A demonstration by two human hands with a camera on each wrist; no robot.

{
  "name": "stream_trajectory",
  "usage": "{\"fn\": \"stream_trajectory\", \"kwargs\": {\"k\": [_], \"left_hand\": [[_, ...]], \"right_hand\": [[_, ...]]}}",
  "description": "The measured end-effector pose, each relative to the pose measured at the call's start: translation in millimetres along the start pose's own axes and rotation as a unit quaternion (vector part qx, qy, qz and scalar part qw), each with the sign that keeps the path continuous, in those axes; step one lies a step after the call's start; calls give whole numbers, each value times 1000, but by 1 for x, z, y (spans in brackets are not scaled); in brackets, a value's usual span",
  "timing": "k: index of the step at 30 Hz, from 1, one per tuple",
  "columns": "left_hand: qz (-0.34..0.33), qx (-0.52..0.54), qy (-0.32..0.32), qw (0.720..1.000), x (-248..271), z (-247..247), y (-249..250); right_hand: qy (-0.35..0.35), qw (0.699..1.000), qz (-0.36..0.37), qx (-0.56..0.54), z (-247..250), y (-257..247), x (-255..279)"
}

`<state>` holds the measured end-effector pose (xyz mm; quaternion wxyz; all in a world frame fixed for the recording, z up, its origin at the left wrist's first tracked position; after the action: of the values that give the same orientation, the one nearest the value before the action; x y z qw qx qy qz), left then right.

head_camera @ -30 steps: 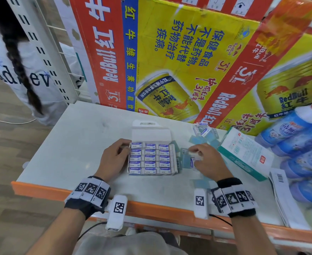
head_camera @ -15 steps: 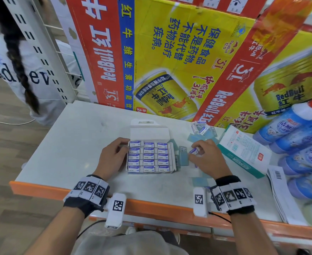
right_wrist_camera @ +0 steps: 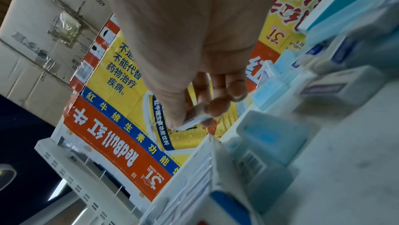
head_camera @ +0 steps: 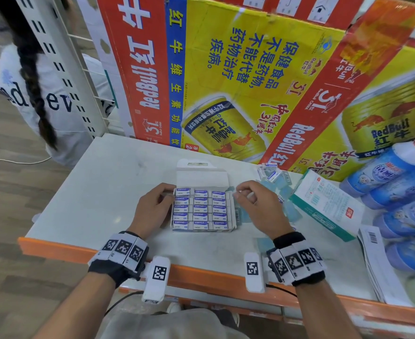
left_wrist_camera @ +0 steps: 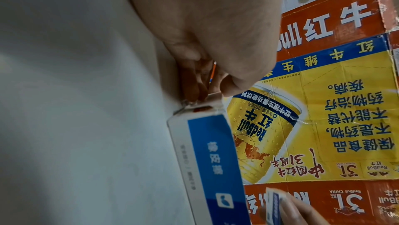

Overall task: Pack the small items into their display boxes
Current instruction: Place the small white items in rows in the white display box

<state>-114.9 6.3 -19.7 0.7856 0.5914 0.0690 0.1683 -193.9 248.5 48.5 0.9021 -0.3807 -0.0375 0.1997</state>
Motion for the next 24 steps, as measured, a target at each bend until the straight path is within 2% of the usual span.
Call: {"fn": "stream_trajectory", "kwargs": {"k": [9,13,24], "left_hand": [[-5,-2,-4,1000,0,-1,-1],[-12,-3,-3,1000,0,-1,0],[-25,-18,-5,1000,-1,-1,3]], "right_hand": [[-96,988,73,98,-46,-40,-19],[-127,981,62,132,-58,-45,-26],[-133,975,49,173,-71,-51,-32]]}}
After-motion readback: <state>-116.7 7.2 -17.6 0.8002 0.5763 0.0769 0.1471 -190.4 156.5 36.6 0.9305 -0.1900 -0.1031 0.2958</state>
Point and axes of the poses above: each hand's wrist, its own x-axis away from the middle knuckle, its own z-axis out of the back of the hand, y = z × x, the point moved 10 cm from there along -x, towards the middle knuckle, and after that the axes turned 5 degrees about x, right-handed, at the moved point
